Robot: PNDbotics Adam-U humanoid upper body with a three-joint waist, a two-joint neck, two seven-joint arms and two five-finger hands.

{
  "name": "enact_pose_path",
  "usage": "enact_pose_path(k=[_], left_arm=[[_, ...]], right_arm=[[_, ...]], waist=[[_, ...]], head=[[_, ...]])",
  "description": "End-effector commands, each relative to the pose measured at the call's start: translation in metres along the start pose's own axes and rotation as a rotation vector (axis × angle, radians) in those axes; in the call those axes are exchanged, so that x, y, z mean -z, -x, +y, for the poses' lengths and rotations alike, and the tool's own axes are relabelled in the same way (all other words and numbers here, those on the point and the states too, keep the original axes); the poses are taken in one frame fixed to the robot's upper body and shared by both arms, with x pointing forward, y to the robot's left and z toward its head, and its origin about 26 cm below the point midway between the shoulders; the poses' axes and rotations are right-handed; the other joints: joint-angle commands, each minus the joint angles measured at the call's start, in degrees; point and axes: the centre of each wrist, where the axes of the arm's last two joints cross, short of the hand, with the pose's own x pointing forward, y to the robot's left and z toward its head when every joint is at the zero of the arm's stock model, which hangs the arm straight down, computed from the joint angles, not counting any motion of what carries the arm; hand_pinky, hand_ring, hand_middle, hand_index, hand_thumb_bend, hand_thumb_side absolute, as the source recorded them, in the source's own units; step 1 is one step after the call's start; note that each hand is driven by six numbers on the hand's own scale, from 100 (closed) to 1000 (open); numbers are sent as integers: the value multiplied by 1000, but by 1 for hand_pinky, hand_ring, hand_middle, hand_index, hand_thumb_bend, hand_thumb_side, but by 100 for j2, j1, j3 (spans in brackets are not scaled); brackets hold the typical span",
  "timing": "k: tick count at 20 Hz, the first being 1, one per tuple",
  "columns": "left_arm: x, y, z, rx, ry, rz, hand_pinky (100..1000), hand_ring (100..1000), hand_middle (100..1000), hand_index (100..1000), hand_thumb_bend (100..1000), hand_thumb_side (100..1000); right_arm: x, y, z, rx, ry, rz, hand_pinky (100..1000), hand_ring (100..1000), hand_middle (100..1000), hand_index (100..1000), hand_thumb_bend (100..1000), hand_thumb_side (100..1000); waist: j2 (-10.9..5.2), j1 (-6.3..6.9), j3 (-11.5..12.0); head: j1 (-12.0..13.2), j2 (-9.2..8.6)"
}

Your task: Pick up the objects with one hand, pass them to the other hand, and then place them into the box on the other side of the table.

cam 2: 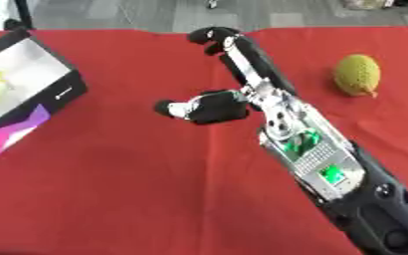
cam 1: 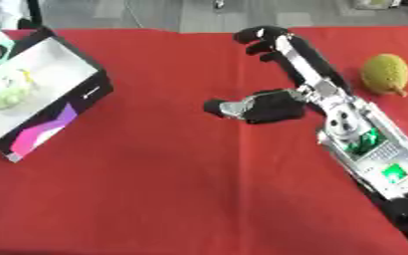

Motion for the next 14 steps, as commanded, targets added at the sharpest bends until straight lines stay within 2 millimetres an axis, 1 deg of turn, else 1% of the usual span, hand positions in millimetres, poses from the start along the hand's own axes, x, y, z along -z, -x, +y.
enact_pose_path(k=[1, 3, 6, 11, 14], left_arm=[[12, 11, 8, -25, -32, 18, 678, 607, 599, 661, 716, 292], [17, 17, 2, -21, -23, 34, 715, 660, 660, 724, 788, 351], [21, 24, -2, -12, -16, 64, 741, 706, 712, 768, 847, 395], [23, 31, -3, -6, -15, 86, 746, 714, 720, 778, 865, 414], [23, 32, -3, -7, -20, 90, 745, 712, 721, 779, 862, 420]], right_arm=[[-1, -5, -9, -3, 19, -20, 844, 827, 810, 825, 700, 268], [-1, -5, -9, 0, 19, -21, 844, 827, 810, 824, 701, 268], [-1, -5, -9, 3, 19, -20, 843, 826, 809, 824, 701, 267], [-2, -4, -9, 5, 19, -13, 842, 825, 809, 824, 701, 270], [-2, -4, -9, 6, 19, -13, 843, 825, 810, 824, 701, 270]], waist=[[-152, -58, -9], [-147, -57, -19], [-142, -56, -34], [-143, -54, -32], [-148, -59, -25]], head=[[109, -7], [192, -7], [382, -7], [561, -7], [591, -7]])
